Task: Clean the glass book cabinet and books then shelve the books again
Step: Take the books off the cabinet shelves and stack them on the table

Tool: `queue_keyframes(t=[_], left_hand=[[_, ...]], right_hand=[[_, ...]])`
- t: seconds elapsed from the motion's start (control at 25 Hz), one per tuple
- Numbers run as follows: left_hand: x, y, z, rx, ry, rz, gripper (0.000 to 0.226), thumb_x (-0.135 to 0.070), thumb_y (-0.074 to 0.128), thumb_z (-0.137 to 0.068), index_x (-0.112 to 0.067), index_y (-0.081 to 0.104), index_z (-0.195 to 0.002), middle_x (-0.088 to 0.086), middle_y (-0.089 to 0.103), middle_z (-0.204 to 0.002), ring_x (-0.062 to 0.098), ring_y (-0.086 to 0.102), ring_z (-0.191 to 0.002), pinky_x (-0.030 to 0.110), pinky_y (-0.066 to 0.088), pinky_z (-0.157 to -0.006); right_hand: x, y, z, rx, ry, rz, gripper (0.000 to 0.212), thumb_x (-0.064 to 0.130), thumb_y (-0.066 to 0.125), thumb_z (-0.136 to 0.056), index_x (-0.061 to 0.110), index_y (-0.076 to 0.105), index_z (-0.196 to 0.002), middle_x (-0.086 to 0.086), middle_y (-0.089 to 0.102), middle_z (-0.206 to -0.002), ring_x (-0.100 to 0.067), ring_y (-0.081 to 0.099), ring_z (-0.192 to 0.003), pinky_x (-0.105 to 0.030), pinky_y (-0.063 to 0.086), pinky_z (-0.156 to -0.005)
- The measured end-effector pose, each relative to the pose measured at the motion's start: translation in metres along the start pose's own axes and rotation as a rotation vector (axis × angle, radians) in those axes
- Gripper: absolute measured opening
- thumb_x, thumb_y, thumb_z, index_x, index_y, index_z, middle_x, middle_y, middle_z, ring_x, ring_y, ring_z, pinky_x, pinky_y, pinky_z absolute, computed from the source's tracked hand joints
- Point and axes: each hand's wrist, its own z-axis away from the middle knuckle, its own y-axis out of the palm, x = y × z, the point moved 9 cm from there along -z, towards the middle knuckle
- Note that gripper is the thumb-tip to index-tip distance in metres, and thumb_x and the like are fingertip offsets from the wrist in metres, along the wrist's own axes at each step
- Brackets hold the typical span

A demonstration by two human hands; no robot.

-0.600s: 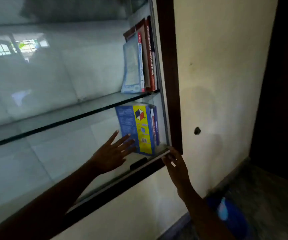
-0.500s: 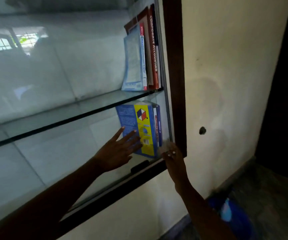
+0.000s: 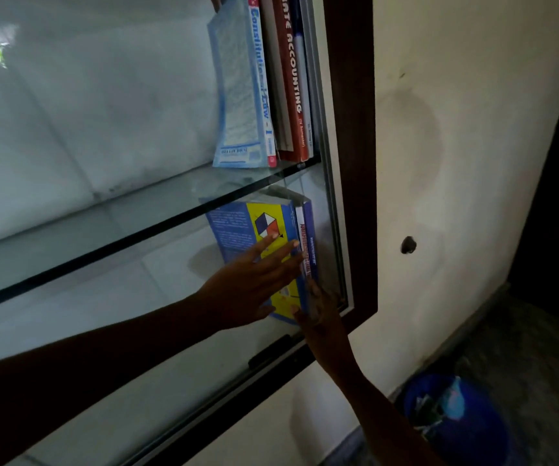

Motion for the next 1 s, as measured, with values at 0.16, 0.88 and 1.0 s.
queue_keyframes(t=[0.16,0.88,1.0], left_hand=[[-0.011,-0.031,0.054,-0.151,-0.218,0.229,0.047,-0.033,0.048,-0.088,-0.016,0.049,-0.131,0.01,0.047,-0.141,0.029,0.031,-0.135,0.056,0.017,-0.111],[0.032,-0.064,0.35,0.208,-0.331,0.004,0.044,-0.032,0.034,-0.099,-0.018,0.042,-0.14,0.005,0.034,-0.149,0.022,0.02,-0.142,0.046,0.001,-0.117],[0.036,-0.063,0.354,0.155,-0.206,-0.003,0.047,-0.036,0.04,-0.095,-0.017,0.046,-0.138,0.006,0.045,-0.143,0.025,0.026,-0.14,0.043,0.003,-0.117]], right_hand=[[0.047,0.005,0.028,-0.082,-0.27,0.184,0.054,0.046,0.054,-0.087,0.021,0.045,-0.134,-0.004,0.046,-0.138,-0.007,0.041,-0.129,-0.025,0.038,-0.105],[0.061,0.28,0.167,0.479,-0.404,0.284,0.056,0.033,0.044,-0.089,0.034,0.027,-0.143,0.017,0.026,-0.146,0.005,0.024,-0.134,-0.02,0.03,-0.11],[0.049,0.301,0.194,0.283,-0.332,0.158,0.059,0.036,0.049,-0.088,0.026,0.027,-0.142,0.017,0.03,-0.137,0.006,0.03,-0.128,-0.007,0.029,-0.104]])
